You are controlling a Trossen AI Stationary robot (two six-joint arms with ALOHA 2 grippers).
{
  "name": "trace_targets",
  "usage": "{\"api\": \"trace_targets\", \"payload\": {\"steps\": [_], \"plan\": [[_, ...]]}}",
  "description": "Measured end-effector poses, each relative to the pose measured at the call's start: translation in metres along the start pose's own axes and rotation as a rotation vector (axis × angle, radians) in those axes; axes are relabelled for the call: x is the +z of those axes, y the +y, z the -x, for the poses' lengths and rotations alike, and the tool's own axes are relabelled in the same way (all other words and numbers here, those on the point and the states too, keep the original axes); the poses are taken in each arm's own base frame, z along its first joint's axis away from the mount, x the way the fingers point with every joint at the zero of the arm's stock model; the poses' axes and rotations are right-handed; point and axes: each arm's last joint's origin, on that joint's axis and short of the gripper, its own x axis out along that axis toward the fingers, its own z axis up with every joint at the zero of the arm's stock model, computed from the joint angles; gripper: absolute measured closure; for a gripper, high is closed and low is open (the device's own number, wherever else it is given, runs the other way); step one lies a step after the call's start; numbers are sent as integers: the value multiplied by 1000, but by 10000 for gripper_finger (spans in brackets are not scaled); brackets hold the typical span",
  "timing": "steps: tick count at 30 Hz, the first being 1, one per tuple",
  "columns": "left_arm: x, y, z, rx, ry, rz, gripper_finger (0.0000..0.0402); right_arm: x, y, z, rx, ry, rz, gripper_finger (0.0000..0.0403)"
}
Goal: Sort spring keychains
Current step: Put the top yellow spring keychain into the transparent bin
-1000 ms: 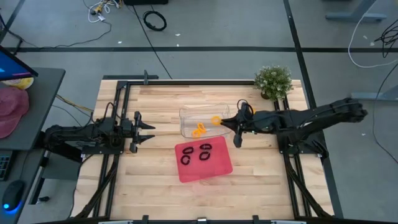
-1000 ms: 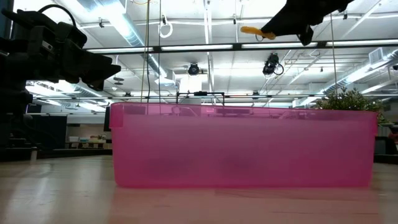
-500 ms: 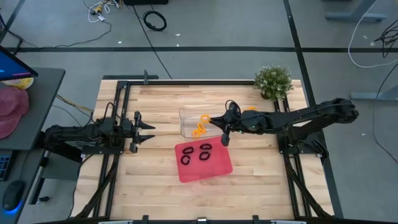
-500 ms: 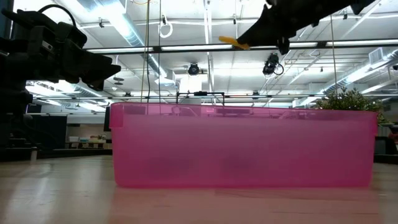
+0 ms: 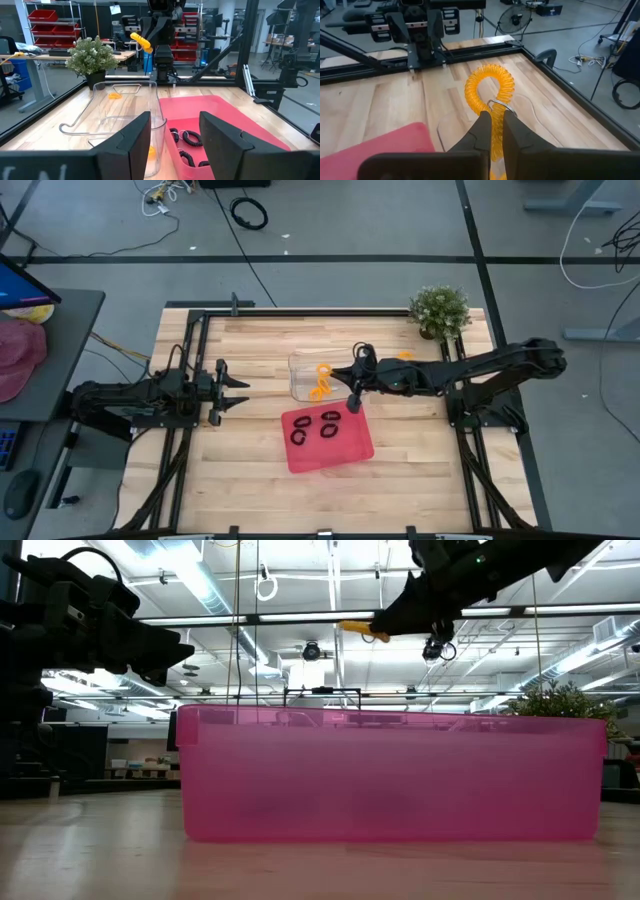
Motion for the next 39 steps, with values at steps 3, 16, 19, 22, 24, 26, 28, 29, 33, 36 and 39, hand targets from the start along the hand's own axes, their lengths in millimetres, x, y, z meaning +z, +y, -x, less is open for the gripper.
{"api": "trace_targets", "payload": {"steps": [3, 16, 19, 22, 24, 26, 28, 29, 33, 36, 39], "plan": [[0, 0, 0, 0, 0, 0, 229, -1, -1, -5, -6, -9, 1, 388], [0, 0, 0, 0, 0, 0, 229, -6, -7, -18, -55, -15, -9, 388], [0, 0, 0, 0, 0, 0, 229, -7, -8, -19, -71, -15, 1, 388], [0, 0, 0, 1, 0, 0, 229, -4, -10, -19, -76, -40, -3, 388], [0, 0, 0, 0, 0, 0, 229, -2, -12, -20, -82, -57, -5, 388], [0, 0, 0, 0, 0, 0, 229, -1, -16, -21, -91, -61, -6, 388], [0, 0, 0, 1, 0, 0, 229, -1, -19, -22, -103, -61, -9, 388], [0, 0, 0, 0, 0, 0, 229, -1, -21, -22, -109, -60, -10, 388], [0, 0, 0, 0, 0, 0, 229, -1, -26, -23, -126, -56, -13, 388], [0, 0, 0, 0, 0, 0, 229, -2, -30, -24, -139, -41, -5, 388], [0, 0, 0, 0, 0, 0, 229, -3, -35, -25, -154, -24, -2, 388]]}}
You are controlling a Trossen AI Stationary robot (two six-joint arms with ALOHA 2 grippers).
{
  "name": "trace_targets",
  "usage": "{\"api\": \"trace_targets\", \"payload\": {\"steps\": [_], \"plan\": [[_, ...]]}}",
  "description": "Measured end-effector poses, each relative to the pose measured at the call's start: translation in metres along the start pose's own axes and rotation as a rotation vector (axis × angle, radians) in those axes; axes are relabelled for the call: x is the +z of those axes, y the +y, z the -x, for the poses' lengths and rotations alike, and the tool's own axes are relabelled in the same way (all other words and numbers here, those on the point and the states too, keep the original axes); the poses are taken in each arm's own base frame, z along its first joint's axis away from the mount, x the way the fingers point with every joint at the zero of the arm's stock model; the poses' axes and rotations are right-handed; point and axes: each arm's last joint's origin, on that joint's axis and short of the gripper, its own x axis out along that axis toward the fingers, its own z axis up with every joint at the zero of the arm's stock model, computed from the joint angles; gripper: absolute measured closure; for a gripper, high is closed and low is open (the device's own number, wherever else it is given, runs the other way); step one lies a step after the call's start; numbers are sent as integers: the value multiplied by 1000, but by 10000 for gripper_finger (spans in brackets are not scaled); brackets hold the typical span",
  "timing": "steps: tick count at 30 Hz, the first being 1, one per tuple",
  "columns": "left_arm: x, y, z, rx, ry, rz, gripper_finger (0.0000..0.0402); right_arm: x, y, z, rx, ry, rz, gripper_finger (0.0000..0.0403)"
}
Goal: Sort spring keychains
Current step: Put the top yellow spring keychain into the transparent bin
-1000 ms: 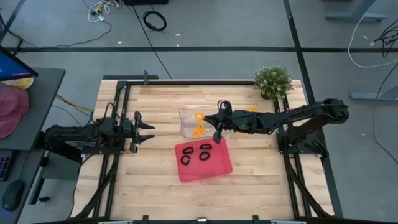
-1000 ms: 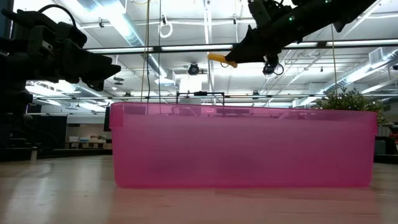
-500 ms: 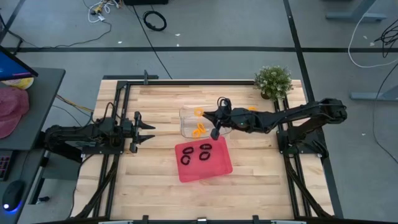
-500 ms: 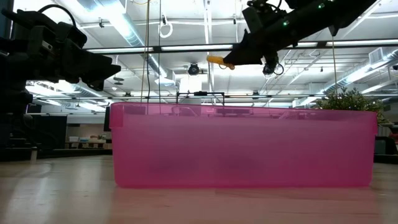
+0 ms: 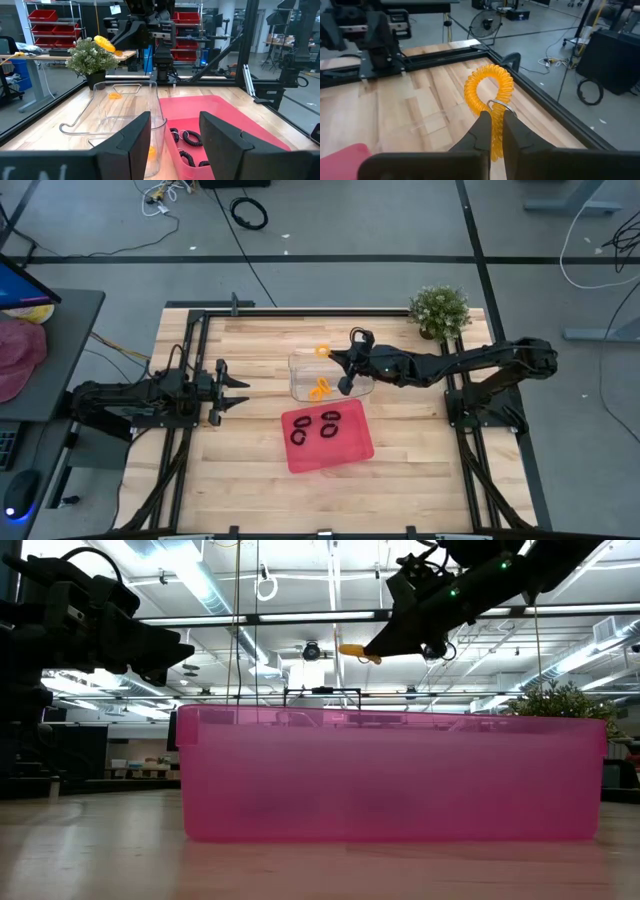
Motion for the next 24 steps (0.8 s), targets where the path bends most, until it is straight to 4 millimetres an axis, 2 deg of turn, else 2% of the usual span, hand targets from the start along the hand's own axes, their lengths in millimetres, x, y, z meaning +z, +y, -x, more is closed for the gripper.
{"api": "trace_targets", "payload": {"steps": [24], "plan": [[0, 0, 0, 0, 0, 0, 229, 0, -17, -6, -54, 8, -29, 388]]}}
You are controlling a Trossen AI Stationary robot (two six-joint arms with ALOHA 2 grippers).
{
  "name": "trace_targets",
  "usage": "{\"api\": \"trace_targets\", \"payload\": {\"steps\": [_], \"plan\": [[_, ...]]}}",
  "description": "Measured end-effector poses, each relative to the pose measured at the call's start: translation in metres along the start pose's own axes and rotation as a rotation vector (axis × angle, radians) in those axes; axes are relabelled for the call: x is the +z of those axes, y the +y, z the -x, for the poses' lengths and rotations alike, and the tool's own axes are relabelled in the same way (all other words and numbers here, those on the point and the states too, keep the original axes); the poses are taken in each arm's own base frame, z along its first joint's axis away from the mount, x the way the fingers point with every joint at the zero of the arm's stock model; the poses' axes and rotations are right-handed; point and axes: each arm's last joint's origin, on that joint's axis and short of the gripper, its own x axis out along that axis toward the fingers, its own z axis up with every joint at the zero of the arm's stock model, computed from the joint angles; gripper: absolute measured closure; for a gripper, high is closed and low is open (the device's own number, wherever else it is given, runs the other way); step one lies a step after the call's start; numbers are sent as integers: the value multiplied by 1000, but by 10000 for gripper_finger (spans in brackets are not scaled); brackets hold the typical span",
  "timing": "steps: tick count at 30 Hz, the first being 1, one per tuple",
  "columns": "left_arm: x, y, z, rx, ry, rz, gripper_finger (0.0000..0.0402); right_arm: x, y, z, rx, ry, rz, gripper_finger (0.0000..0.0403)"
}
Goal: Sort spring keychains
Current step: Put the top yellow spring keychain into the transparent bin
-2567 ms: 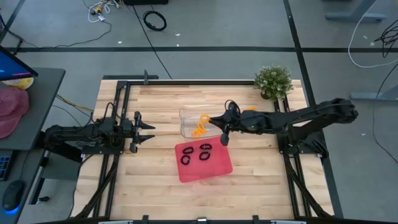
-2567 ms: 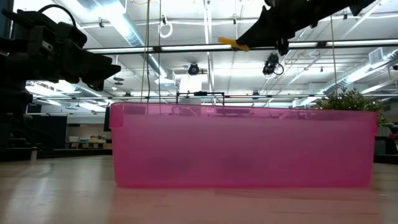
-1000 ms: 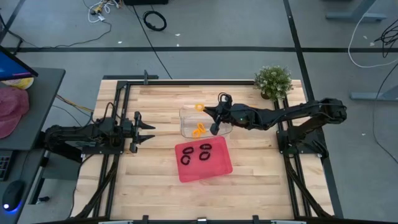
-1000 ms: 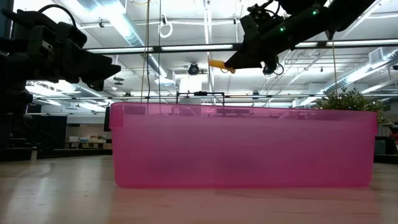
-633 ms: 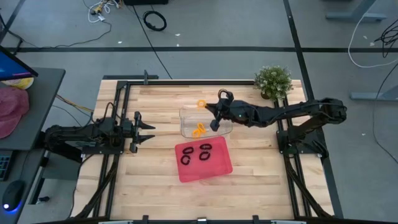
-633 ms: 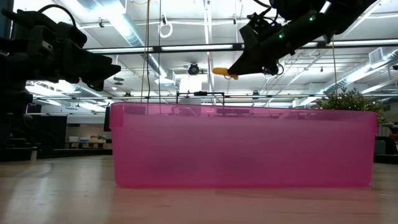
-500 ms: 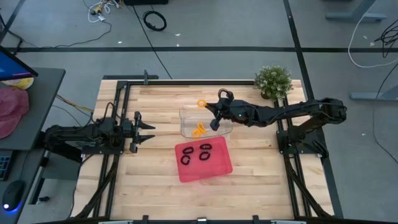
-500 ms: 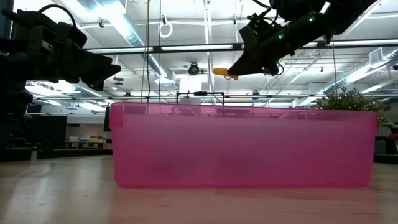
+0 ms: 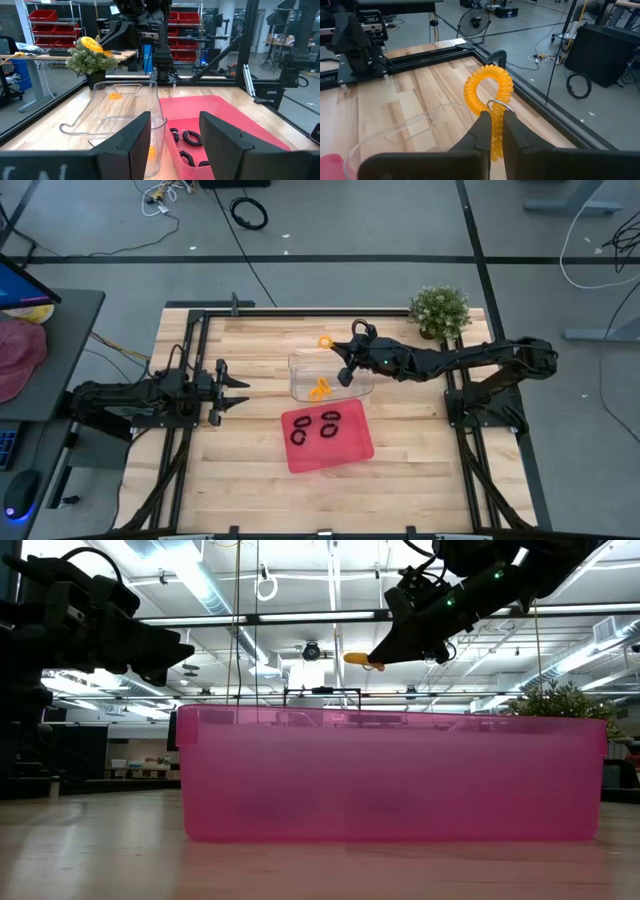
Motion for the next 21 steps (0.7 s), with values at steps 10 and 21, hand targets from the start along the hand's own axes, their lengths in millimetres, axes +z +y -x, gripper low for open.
{"api": "trace_targets", "payload": {"steps": [10, 21], "plan": [[0, 0, 0, 0, 0, 0, 229, 0, -3, -1, -11, 3, 1, 391], [0, 0, 0, 0, 0, 0, 229, 0, -3, -1, 1, 4, -3, 396]]}}
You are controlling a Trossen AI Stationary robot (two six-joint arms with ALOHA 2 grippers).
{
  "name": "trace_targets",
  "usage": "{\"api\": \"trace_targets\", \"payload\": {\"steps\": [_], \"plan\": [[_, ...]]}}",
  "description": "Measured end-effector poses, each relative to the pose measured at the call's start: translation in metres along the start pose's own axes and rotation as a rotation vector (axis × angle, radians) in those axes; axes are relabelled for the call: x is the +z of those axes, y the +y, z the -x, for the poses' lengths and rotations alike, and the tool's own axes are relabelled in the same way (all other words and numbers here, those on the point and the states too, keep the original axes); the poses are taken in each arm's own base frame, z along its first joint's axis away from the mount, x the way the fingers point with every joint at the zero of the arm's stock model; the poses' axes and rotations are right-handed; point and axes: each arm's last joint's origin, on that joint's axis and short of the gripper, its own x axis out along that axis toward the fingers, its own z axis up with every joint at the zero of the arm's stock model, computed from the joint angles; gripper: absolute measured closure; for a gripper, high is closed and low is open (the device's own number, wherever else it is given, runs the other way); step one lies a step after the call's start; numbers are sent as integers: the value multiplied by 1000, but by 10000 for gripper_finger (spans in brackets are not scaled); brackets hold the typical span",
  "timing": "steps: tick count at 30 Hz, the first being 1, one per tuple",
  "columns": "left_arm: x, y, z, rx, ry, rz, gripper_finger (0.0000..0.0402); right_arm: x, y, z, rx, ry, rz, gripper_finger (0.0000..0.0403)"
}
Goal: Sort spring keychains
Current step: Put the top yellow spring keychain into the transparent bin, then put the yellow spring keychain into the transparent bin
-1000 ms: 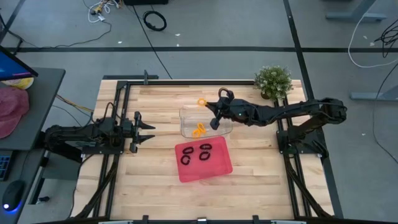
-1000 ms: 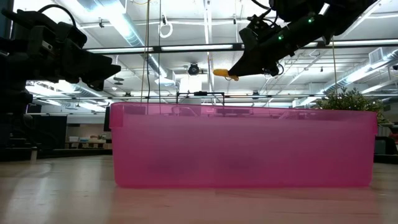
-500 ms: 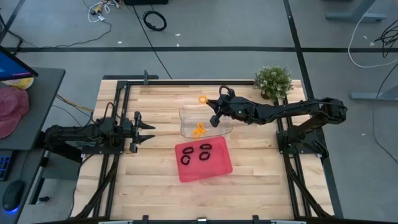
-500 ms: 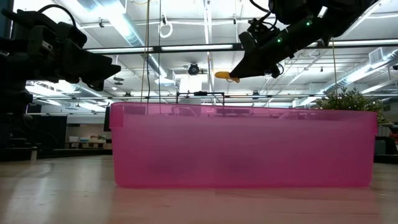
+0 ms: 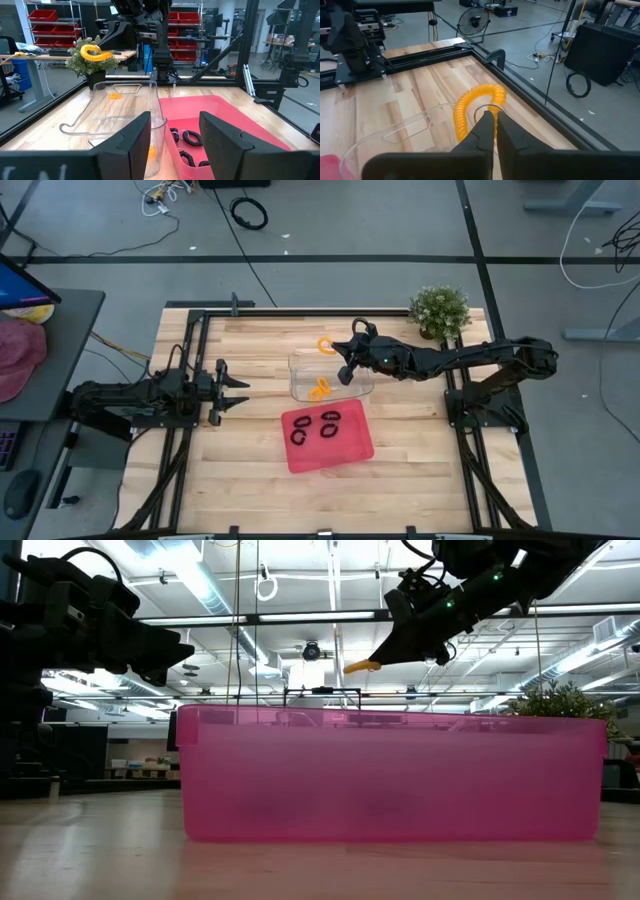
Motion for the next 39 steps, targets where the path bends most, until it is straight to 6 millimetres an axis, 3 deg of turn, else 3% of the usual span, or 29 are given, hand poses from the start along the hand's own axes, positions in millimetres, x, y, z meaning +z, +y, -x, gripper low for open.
{"api": "trace_targets", "payload": {"steps": [6, 12, 29, 39], "plan": [[0, 0, 0, 0, 0, 0, 229, 0, 0, 0, 2, 0, -11, 394], [0, 0, 0, 0, 0, 0, 229, 0, 0, 0, 3, 2, -40, 366], [0, 0, 0, 0, 0, 0, 229, -1, 1, 0, 9, 8, -47, 164], [0, 0, 0, 0, 0, 0, 229, -1, 1, 0, 9, 8, -56, 118]]}}
